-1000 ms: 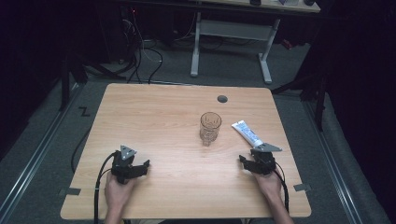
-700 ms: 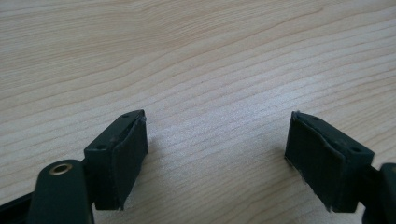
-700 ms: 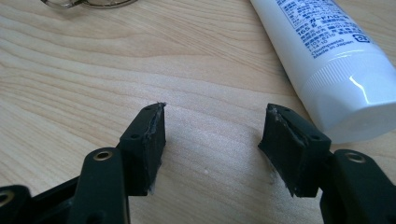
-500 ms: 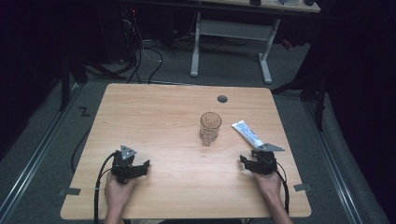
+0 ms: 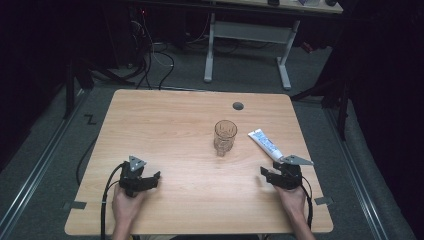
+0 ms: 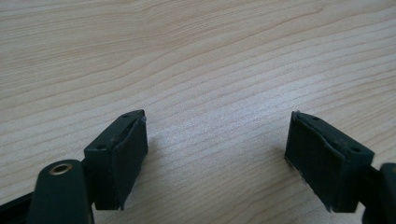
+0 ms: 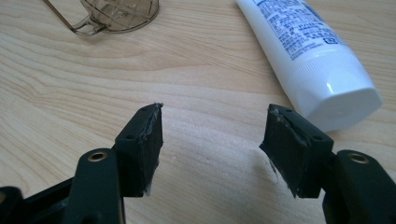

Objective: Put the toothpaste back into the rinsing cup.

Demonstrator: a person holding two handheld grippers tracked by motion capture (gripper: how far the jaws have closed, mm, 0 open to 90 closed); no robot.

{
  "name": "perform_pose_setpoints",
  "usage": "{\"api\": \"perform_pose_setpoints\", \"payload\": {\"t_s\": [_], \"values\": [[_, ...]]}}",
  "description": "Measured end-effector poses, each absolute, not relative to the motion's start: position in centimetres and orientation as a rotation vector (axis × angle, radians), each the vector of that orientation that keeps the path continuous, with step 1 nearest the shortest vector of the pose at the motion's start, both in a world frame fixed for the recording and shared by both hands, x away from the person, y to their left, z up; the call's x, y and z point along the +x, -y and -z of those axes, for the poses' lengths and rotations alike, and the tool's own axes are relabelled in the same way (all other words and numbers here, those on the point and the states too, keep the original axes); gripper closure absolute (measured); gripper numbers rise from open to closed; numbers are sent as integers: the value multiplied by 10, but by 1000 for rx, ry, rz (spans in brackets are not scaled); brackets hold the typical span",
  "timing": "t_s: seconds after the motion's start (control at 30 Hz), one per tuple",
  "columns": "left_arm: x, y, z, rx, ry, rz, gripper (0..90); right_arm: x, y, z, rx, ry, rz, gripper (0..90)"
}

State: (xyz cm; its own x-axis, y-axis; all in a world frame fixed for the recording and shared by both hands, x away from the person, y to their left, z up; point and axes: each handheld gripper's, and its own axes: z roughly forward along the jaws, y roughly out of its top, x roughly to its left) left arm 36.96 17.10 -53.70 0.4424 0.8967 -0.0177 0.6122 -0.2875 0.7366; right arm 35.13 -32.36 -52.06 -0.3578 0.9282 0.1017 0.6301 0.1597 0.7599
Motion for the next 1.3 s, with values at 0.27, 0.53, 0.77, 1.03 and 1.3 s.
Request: {"api": "perform_pose_setpoints", "payload": {"t_s": [0.27,0.53,0.77,1.03,1.3], "values": [[370,-171,537,2014,-1262,-535,211,344,333,518,1494,-2003,-1075,341],[370,-171,537,2014,-1262,-535,211,341,337,514,1495,-1980,-1081,339],[370,-171,537,2014,-1262,-534,211,338,342,511,1500,-1972,-1083,339],[370,-171,537,2014,-1262,-534,211,337,348,508,1515,-1956,-1103,339],[370,-171,537,2013,-1262,-534,211,337,354,503,1519,-1950,-1116,347]]}}
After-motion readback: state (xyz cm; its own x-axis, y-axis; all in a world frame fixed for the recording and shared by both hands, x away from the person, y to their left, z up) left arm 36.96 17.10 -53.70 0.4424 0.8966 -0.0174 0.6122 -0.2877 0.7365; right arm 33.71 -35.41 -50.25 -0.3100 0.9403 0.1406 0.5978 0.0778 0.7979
